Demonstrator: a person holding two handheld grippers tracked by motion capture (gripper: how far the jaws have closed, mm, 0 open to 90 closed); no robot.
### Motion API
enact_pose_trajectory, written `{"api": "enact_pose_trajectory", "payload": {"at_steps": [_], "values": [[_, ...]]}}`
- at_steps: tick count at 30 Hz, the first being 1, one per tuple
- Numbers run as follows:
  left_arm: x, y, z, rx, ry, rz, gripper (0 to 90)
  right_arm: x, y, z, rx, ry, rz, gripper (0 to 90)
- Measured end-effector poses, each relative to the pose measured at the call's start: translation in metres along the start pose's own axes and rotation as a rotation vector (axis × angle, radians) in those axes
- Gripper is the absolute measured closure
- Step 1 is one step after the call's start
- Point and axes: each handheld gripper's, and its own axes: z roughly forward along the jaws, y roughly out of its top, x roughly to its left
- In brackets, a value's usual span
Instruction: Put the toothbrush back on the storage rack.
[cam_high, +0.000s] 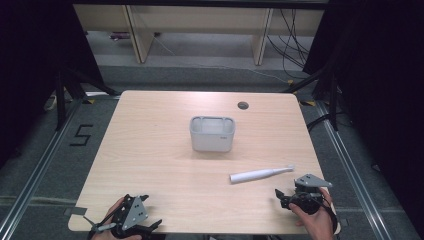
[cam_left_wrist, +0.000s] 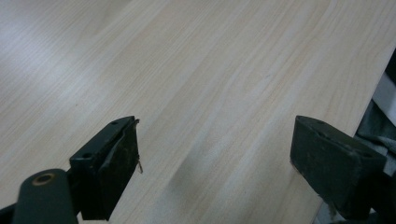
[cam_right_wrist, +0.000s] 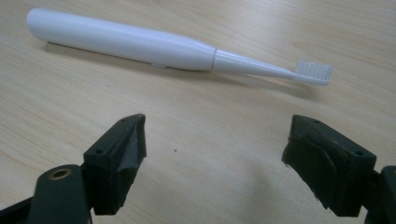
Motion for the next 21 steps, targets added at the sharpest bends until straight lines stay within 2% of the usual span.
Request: {"api": "enact_pose_trajectory", "payload": {"at_steps": [3,5,6,9,11,12,14,16,17,21], "values": [[0.000,0.000,0.000,-0.001,0.000,-0.001,15.0,0.000,0.001,-0.001,-0.008,-0.003,0.014,20.9],[0.000,0.000,0.000,-0.001,0.001,-0.002,15.0,-0.002,0.002,0.000,-0.019,0.001,-0.025,20.8],[0.000,0.000,0.000,0.002,0.002,0.001,15.0,-0.001,0.002,0.000,-0.009,0.000,-0.006,20.8],[0.000,0.000,0.000,0.002,0.001,-0.001,15.0,0.000,0.003,0.000,-0.015,0.006,0.009,20.9],[0.000,0.000,0.000,0.004,0.003,0.000,15.0,0.000,0.006,-0.001,-0.025,-0.005,0.003,20.9],[0.000,0.000,0.000,0.004,0.003,0.000,15.0,0.000,0.006,-0.001,-0.027,-0.001,-0.015,21.4],[0.000,0.000,0.000,0.006,0.001,0.003,15.0,0.003,0.010,0.000,-0.035,-0.009,0.007,22.9],[0.000,0.000,0.000,0.005,0.001,0.003,15.0,0.003,0.012,0.000,-0.046,-0.007,-0.008,23.1],[0.000,0.000,0.000,0.004,0.002,0.002,15.0,0.005,0.015,0.000,-0.044,-0.005,0.003,23.7],[0.001,0.000,0.000,0.005,0.003,0.001,15.0,0.008,0.021,-0.001,-0.064,-0.003,-0.006,24.3]]}}
